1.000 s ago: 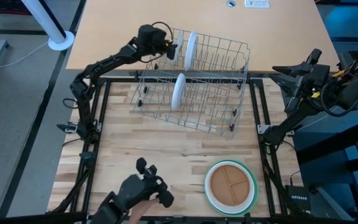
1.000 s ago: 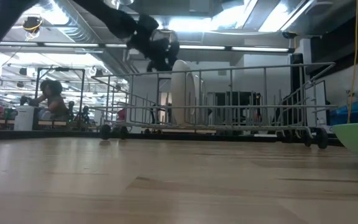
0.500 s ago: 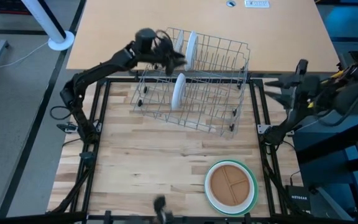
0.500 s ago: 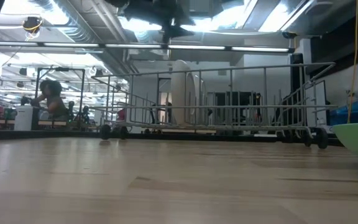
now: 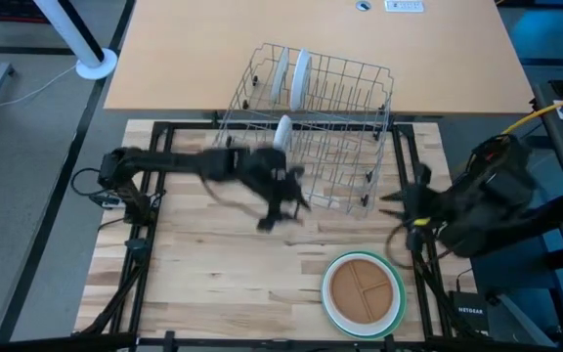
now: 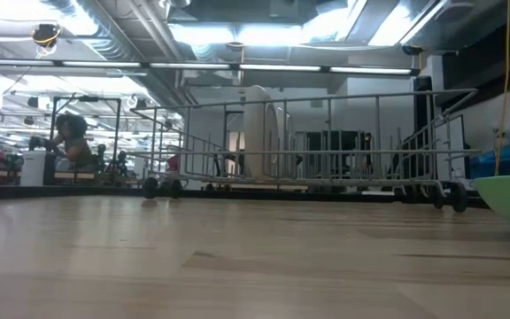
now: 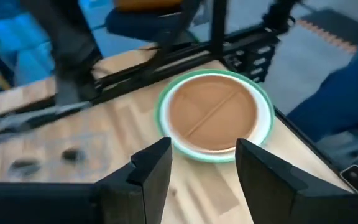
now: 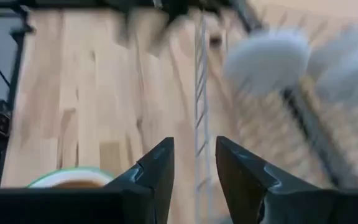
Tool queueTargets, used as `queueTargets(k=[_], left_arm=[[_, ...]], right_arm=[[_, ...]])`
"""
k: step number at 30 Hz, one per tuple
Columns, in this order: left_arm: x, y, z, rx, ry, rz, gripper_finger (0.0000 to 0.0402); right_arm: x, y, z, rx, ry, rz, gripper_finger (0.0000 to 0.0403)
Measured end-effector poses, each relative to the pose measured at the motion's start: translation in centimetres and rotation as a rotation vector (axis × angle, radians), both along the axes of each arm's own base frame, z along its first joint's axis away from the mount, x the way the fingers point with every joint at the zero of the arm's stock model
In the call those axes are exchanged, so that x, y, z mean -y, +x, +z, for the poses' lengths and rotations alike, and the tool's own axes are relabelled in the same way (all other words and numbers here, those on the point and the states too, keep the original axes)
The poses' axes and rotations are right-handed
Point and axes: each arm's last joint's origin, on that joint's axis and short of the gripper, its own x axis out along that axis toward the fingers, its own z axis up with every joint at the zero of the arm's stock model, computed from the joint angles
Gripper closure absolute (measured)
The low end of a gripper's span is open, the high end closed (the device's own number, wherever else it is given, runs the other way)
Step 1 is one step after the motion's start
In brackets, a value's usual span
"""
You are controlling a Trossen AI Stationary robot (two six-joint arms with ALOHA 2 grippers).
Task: Sort dishes
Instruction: Put the brown plate into the gray dishwasher rack
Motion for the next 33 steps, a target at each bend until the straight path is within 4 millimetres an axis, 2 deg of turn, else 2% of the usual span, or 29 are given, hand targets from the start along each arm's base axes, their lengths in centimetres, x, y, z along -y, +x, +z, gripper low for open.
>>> queueTargets(k=[3, 7, 11, 15, 19, 25, 28, 33], left_arm=[[4.6, 0.1, -0.9, 0.068, 0.099, -0.024, 0.0233], [9.6, -0.1, -2.7, 0.164, 0.193, -0.011, 0.0233], [13.3, 0.3, -4.7, 0.271, 0.205, -0.005, 0.0233], [16.1, 1.4, -7.4, 0.325, 0.199, -0.008, 0.0233], [17.6, 3.0, -10.6, 0.369, 0.185, 0.0, 0.0234], [18.3, 4.9, -15.7, 0.374, 0.186, 0.019, 0.0253], [18.4, 5.4, -17.3, 0.349, 0.192, 0.024, 0.0261], [18.6, 5.6, -18.8, 0.3, 0.161, 0.037, 0.0266]], right_arm=[[-0.9, 0.7, -3.1, -0.09, 0.061, -0.085, 0.0279], [-2.4, 1.6, -7.2, -0.215, 0.148, -0.148, 0.0279], [-4.0, 2.6, -10.8, -0.312, 0.233, -0.134, 0.0279], [-5.3, 3.5, -13.3, -0.363, 0.318, -0.106, 0.0279], [-6.3, 4.1, -14.7, -0.428, 0.382, -0.15, 0.0279], [-7.3, 4.5, -16.2, -0.571, 0.448, -0.222, 0.0279], [-7.7, 4.6, -16.9, -0.644, 0.474, -0.259, 0.0279], [-8.1, 4.5, -17.7, -0.775, 0.504, -0.321, 0.0279]])
